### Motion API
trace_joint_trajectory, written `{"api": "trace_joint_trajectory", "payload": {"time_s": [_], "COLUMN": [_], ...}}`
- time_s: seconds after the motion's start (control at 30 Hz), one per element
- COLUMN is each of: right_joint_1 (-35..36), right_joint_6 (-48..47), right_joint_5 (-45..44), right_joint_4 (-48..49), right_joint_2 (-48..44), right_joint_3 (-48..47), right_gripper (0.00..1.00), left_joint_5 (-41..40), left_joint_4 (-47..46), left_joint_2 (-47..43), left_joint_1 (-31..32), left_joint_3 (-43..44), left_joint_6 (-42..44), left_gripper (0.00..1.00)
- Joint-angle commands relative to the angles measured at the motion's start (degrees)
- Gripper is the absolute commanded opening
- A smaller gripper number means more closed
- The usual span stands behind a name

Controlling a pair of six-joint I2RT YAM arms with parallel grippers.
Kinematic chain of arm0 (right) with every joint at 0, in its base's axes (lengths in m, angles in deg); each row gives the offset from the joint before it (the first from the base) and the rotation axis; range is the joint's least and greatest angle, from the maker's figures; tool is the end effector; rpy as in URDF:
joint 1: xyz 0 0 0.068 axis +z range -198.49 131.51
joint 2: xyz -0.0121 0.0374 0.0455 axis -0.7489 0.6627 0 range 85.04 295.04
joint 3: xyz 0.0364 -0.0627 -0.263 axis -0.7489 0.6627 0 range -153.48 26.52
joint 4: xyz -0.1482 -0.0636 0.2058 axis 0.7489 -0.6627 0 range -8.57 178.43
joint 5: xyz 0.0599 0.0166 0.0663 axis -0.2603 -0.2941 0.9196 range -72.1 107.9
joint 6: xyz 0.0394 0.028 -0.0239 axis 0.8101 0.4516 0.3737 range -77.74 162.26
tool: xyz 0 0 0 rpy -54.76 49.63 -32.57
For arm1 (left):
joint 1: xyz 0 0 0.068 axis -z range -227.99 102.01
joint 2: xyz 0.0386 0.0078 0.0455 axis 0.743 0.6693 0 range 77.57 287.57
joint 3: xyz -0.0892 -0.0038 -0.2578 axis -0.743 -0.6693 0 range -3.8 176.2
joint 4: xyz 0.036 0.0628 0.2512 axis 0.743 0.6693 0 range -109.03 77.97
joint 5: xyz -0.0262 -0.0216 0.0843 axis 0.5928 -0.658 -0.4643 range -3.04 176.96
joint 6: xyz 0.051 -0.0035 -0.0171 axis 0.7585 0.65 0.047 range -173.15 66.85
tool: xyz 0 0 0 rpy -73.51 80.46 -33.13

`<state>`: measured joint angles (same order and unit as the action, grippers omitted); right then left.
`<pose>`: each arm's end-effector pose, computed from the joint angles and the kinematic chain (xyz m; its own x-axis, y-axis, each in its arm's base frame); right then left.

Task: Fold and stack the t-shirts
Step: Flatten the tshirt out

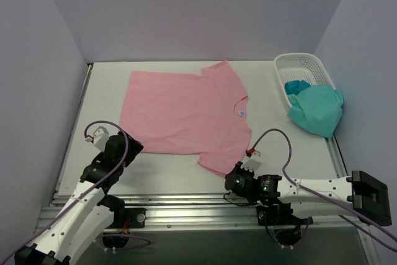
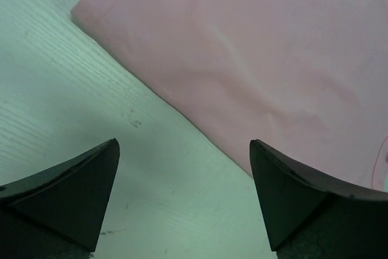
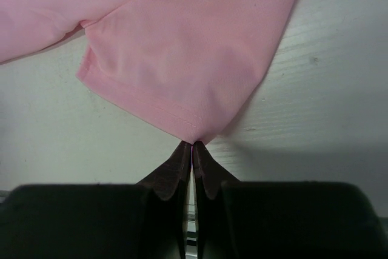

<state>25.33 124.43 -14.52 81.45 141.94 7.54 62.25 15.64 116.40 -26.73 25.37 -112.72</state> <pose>0.0684 0.1673 0.1580 -0.7251 0.5020 -0.4714 0.0989 0.7533 0.6502 0.1377 -0.0377 0.2228 -0.3736 -0.6952 -0.6141 -0.5360 0.7022 -0.4687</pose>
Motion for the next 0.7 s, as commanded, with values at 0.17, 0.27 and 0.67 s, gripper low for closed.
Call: {"api": "trace_joint_trajectory", "payload": {"time_s": [0.17, 0.27, 0.67], "right_joint_1": [-0.96, -1.31, -8.51], "right_joint_6": [-3.94, -5.88, -14.49], "right_joint_5": [-6.16, -6.95, -6.51], "right_joint_4": [-2.34, -1.81, -0.14], "right_joint_2": [0.05, 0.05, -1.71], "right_joint_3": [-2.02, -2.9, -3.78], "right_gripper": [0.0, 0.0, 0.0], "left_joint_5": [2.39, 0.1, -14.75], "left_joint_4": [-17.54, -16.13, 0.55], "left_joint_2": [14.76, 23.11, 17.69], "left_joint_1": [-0.6, -0.6, -2.71], "left_joint_3": [-6.15, -1.75, 5.11], "left_joint_6": [-7.58, -7.05, -9.33], "left_gripper": [0.88, 0.83, 0.79]}}
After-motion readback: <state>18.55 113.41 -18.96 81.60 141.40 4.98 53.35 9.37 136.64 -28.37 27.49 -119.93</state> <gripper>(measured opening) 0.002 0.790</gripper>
